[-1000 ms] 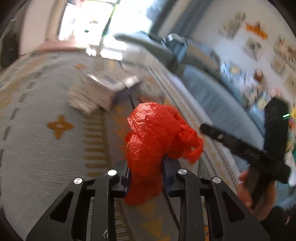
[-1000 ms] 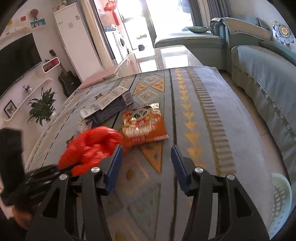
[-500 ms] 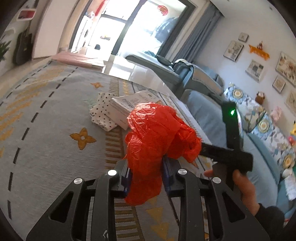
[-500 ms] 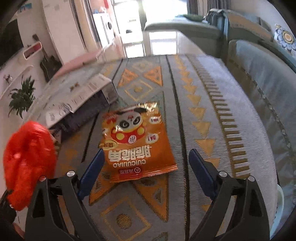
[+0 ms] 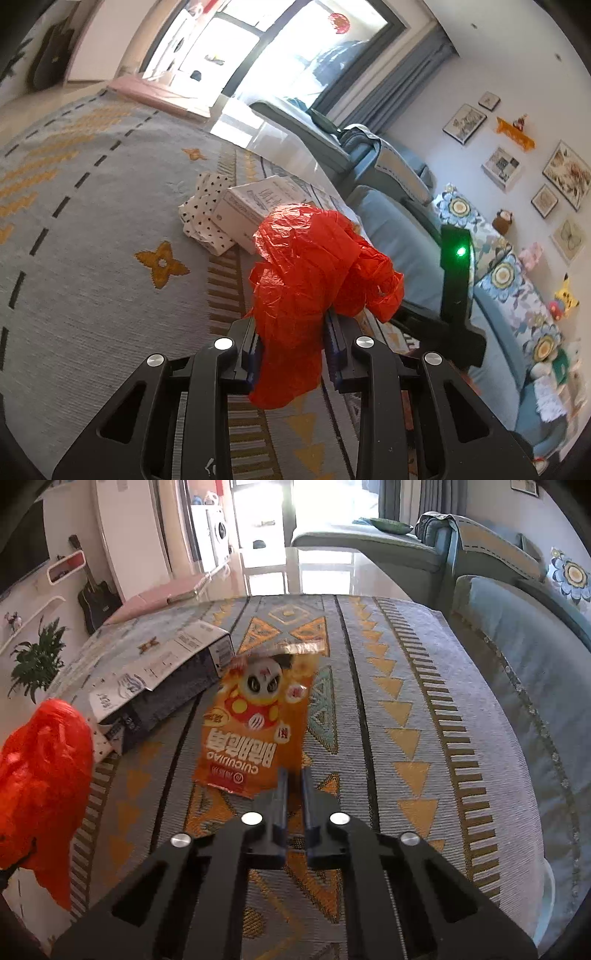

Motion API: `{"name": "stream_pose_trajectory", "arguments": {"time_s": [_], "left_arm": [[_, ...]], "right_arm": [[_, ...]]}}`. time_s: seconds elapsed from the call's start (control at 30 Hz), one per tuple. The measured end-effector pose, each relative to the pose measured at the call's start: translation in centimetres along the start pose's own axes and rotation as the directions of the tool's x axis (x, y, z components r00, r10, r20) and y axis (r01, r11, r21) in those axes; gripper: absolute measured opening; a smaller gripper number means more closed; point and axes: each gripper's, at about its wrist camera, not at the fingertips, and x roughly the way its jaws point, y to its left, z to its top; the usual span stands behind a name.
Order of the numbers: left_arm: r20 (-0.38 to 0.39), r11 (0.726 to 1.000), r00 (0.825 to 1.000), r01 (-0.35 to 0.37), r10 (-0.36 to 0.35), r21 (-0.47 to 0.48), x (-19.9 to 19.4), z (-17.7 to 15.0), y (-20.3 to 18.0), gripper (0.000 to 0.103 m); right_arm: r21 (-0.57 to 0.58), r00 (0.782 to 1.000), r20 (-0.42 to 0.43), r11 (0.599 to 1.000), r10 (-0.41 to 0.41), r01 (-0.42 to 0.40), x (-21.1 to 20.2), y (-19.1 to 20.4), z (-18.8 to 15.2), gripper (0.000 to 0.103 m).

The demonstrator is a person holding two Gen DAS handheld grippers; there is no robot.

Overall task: Collect trash
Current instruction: 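Carry the red bag and snack bag over the basket and open both tools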

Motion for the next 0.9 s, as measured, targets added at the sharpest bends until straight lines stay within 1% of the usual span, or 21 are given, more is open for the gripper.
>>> {"name": "stream_pose_trajectory", "arguments": {"time_s": [0.1, 0.13, 0.23, 0.33, 0.47, 0.6, 0.7, 0.77, 0.9], "left_arm": [[0.003, 1.000, 1.000, -0.005, 0.005, 0.028, 0.0, 0.1, -0.6, 0.026], [0.004, 0.999, 1.000, 0.001, -0.001, 0.044, 0.0, 0.0, -1.0, 0.026], [0.004, 0.995, 1.000, -0.004, 0.004, 0.102, -0.1, -0.3, -2.0, 0.026], [0.005, 0.990, 1.000, -0.001, 0.000, 0.139, -0.5, -0.5, -3.4, 0.026], [0.001, 0.981, 1.000, 0.017, -0.018, 0.193, -1.5, -0.3, -6.4, 0.026], [0.001, 0.968, 0.999, 0.050, -0.052, 0.247, -2.8, 0.1, -10.5, 0.026], [-0.002, 0.954, 0.996, 0.086, -0.090, 0.287, -3.6, -0.2, -14.1, 0.026], [-0.011, 0.942, 0.993, 0.111, -0.113, 0.317, -3.9, -0.6, -16.8, 0.026], [-0.045, 0.923, 0.987, 0.157, -0.151, 0.351, -3.2, -2.0, -21.4, 0.026]], "right_arm": [[0.014, 0.999, 0.040, 0.999, 0.033, -0.034, -1.1, -0.3, -0.2, 0.002], [0.020, 0.996, 0.062, 0.998, 0.058, -0.059, -1.8, -0.6, -0.4, 0.002], [0.031, 0.995, 0.078, 0.997, 0.065, -0.068, -3.3, -1.4, -1.2, 0.001], [0.060, 0.992, 0.102, 0.994, 0.081, -0.087, -5.6, -3.1, -1.9, 0.001], [0.073, 0.986, 0.150, 0.994, 0.076, -0.087, -10.2, -5.7, -2.5, 0.001], [0.084, 0.979, 0.197, 0.994, 0.051, -0.069, -15.1, -8.0, -3.5, 0.001], [0.111, 0.974, 0.225, 0.993, 0.023, -0.049, -18.6, -10.5, -5.2, 0.001], [0.172, 0.973, 0.232, 0.984, 0.008, -0.049, -20.9, -13.0, -6.9, 0.001], [0.258, 0.973, 0.228, 0.966, -0.030, -0.031, -23.8, -17.1, -10.1, 0.001]]}}
